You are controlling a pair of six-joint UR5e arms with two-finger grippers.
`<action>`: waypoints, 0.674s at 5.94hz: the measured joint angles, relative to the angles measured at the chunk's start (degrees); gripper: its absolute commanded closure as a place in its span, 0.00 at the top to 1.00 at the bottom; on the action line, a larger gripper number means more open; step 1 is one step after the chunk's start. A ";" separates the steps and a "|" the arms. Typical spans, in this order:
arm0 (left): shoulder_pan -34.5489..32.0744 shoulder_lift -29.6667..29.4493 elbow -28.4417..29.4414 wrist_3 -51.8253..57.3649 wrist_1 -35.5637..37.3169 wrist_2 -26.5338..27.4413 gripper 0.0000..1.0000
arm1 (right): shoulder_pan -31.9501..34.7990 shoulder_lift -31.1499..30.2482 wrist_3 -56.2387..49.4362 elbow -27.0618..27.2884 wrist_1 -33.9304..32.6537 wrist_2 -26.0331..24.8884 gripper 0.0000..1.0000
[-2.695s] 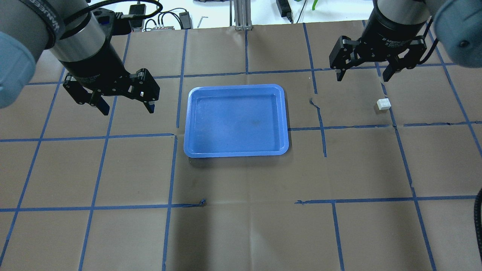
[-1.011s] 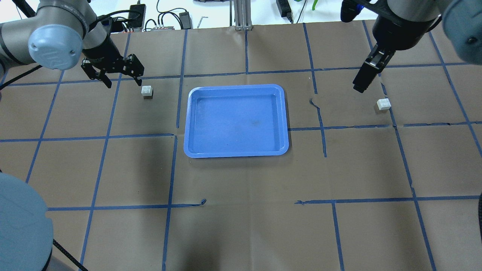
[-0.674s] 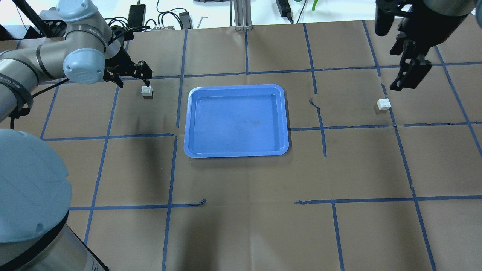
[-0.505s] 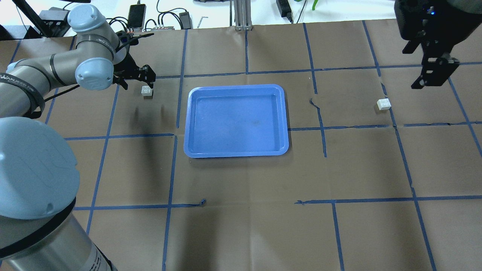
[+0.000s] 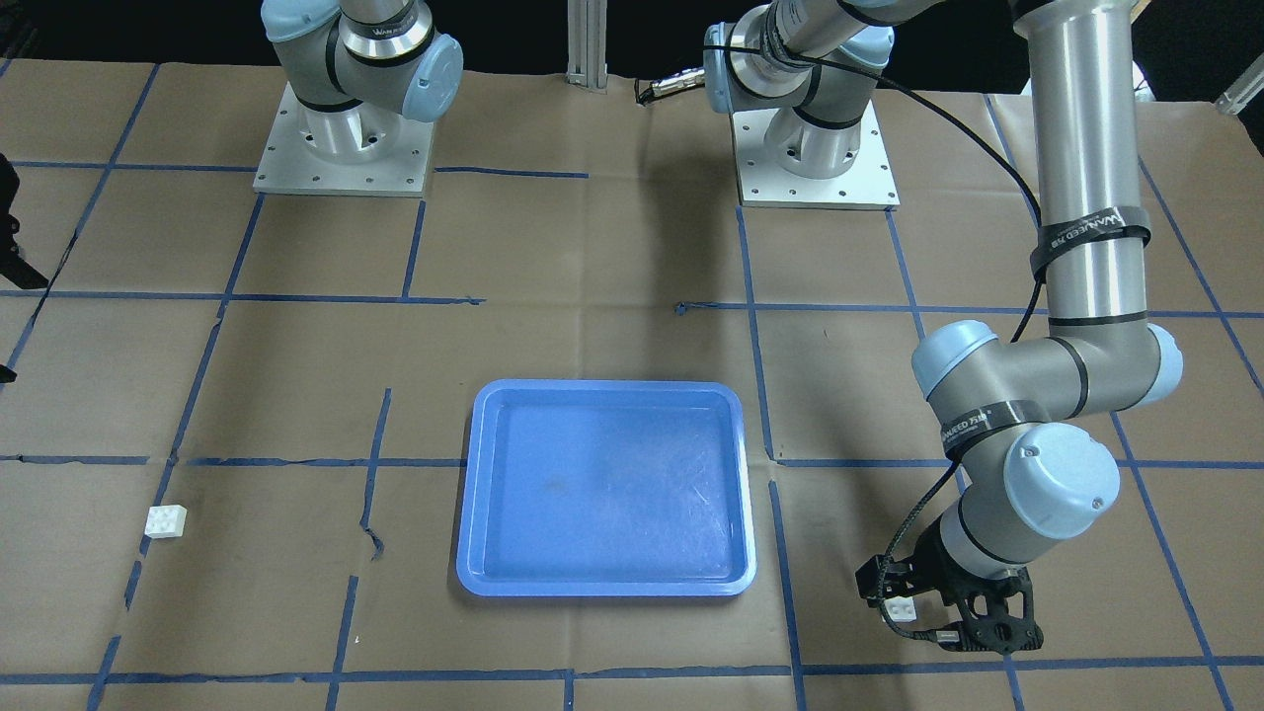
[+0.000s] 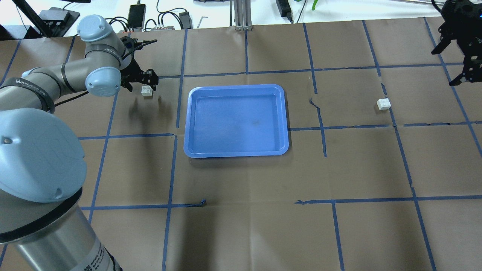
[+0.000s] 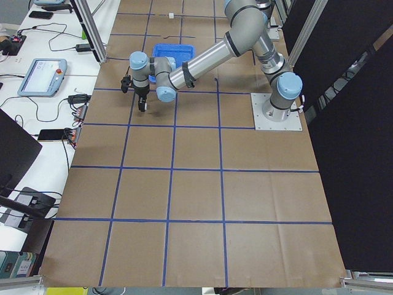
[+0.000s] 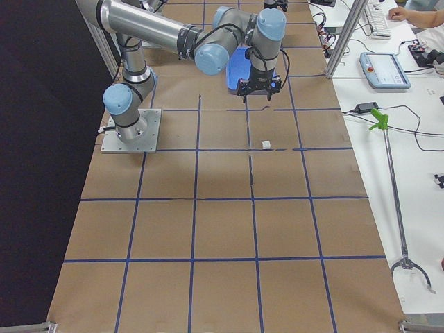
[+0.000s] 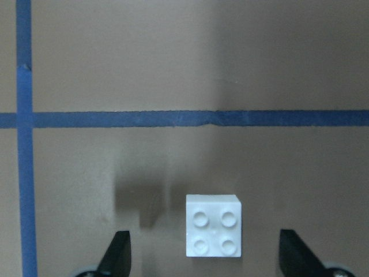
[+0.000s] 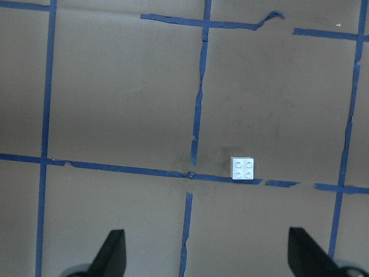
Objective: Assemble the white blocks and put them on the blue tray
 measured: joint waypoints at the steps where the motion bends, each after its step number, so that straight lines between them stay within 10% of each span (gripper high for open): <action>1: 0.00 -0.47 0.01 -0.08 0.23 -0.92 0.63 | -1.77 2.43 -0.83 0.17 -0.23 4.14 1.00; 3: 0.00 -0.76 0.03 -0.11 0.26 -1.29 0.07 | -5.70 9.27 -5.75 0.23 -1.35 13.93 1.00; 4: 0.03 -0.75 0.06 0.00 0.11 -1.13 0.00 | -6.31 13.08 -7.81 0.23 -3.47 17.30 1.00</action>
